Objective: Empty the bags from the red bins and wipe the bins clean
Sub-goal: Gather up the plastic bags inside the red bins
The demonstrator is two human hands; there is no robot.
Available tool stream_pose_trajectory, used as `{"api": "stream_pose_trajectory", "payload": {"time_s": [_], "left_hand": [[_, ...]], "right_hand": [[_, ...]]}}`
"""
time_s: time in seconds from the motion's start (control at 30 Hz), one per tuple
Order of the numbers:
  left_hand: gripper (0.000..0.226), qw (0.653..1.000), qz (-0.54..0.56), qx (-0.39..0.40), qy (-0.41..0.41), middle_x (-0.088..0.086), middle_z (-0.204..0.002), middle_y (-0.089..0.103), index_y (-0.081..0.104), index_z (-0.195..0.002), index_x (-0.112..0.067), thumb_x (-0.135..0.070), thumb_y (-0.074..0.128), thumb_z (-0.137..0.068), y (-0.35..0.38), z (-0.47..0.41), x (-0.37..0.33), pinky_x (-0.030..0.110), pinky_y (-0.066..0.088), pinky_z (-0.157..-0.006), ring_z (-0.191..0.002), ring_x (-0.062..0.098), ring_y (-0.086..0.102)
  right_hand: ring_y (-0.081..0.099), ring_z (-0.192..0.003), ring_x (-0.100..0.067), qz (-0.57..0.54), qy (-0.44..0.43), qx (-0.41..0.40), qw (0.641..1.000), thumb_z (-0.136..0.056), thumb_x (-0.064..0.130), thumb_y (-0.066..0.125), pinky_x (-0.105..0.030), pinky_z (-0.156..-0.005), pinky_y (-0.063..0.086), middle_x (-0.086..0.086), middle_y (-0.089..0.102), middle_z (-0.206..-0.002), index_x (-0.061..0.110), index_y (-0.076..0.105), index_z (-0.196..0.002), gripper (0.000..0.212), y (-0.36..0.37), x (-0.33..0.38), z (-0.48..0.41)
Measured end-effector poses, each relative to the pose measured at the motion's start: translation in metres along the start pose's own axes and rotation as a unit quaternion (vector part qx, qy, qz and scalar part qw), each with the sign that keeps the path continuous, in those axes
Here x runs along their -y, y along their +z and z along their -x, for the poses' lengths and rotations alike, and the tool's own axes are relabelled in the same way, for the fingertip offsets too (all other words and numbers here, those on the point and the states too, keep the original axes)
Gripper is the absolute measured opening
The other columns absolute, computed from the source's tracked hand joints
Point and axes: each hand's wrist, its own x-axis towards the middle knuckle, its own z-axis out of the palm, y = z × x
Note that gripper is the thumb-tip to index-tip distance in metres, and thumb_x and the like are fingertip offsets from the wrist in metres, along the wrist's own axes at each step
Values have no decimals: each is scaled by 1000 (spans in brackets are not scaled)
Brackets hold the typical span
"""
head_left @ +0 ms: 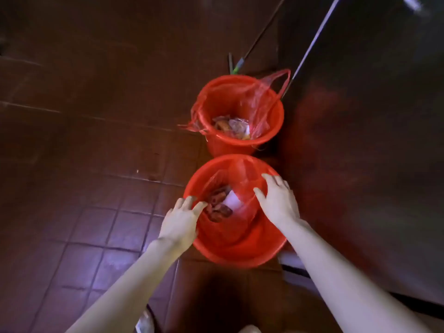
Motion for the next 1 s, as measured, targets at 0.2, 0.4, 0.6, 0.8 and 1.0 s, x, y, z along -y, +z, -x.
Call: {"api": "stream_pose_trajectory", "payload": {"time_s": [0.2,0.4,0.6,0.8,1.0], "left_hand": [[8,986,97,-137,11,-3,-99,57,66,-91,-23,-20,68,-84,33,-62,20,36,50,-69,-93,25,59],[27,988,95,-2,122,-11,-106,62,68,-102,-32,-24,75,-78,42,-87,33,33,49,-87,-100,11,60],[57,983,94,104,116,-16,-94,64,73,-94,-38,8,46,-73,20,-82,37,12,47,-73,-87,6,59],[7,989,74,100,86,-5,-83,66,74,-81,-28,-29,78,-75,29,-72,23,20,46,-65,-78,12,61],[39,932,357,-45,37,-11,-50,51,61,-63,-17,-44,62,-90,32,-88,8,11,34,-47,-46,1,47]], "right_hand": [[44,-128,-34,-93,61,-100,989,-94,36,56,-39,-110,32,-15,49,-140,11,38,-146,60,84,-4,-55],[51,-112,-34,-169,55,-221,959,-96,34,56,-39,-103,38,-16,54,-116,11,59,-129,41,123,3,-85],[57,-100,-24,-272,-22,-249,929,-93,15,58,-36,-96,43,-8,54,-106,-1,70,-87,21,128,9,-67],[56,-68,5,-336,-49,-164,926,-87,14,57,-7,-68,39,17,67,-75,23,70,-76,20,114,20,-50],[44,-58,-9,-461,10,-27,887,-71,35,56,-33,-63,33,6,45,-55,14,58,-57,26,115,17,-23]]}}
